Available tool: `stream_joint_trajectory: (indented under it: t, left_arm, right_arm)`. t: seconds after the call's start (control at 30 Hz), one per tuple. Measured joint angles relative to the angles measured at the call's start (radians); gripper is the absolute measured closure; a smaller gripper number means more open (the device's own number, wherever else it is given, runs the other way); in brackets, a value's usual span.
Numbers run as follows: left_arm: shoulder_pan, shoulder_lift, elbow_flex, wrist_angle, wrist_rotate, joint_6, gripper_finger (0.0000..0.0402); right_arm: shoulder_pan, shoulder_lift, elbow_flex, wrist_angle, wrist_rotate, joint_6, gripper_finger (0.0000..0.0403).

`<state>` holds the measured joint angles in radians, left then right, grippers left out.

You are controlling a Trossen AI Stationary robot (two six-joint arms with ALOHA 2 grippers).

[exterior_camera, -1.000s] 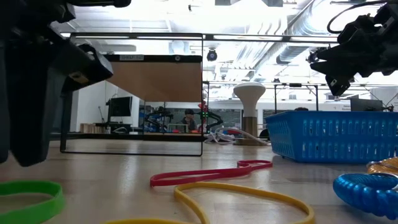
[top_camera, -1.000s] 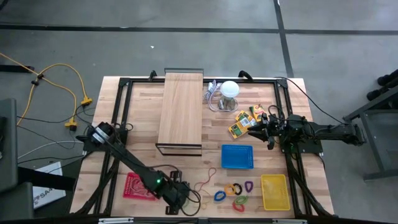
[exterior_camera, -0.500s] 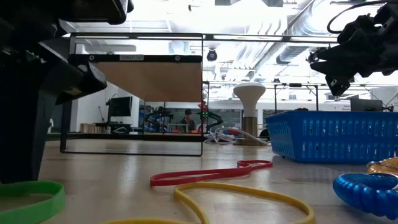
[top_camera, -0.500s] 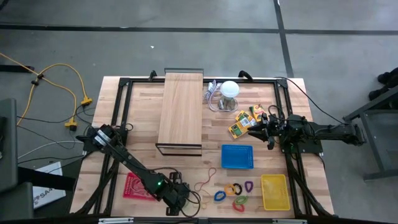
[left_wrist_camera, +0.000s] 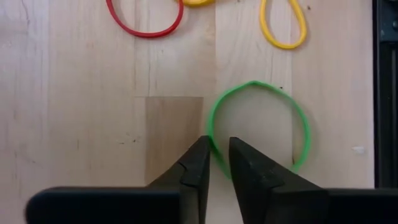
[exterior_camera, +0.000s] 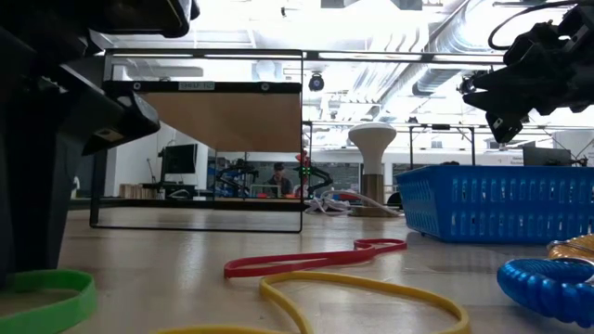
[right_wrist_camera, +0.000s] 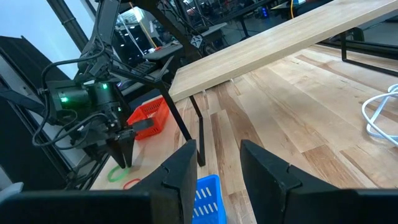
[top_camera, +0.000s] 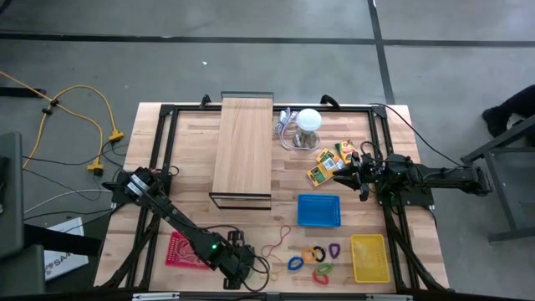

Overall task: Pick & Place Office Desk Supplies
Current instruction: Put the green rubber band into the red bin

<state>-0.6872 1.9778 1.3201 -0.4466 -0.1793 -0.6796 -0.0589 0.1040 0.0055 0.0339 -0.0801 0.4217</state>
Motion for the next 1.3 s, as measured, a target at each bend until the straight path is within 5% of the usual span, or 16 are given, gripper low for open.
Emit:
stream_joint_trajectory:
  t: [0.23, 0.83, 1.3]
  left_arm:
    - [0.001, 0.000, 0.000, -0.005, -0.004, -0.002, 0.0398]
    - [0.002, -0.008, -0.001, -0.006, 0.030, 0.014, 0.0400]
    - [0.005, -0.189, -0.002, -0.126, 0.023, 0.029, 0.0401]
  right_arm:
    - [0.000, 0.000, 0.000, 0.000, 0.000, 0.000, 0.0292]
    - [0.000, 0.000, 0.000, 0.000, 0.000, 0.000, 0.0292]
    - [0.000, 0.000, 0.000, 0.000, 0.000, 0.000, 0.0292]
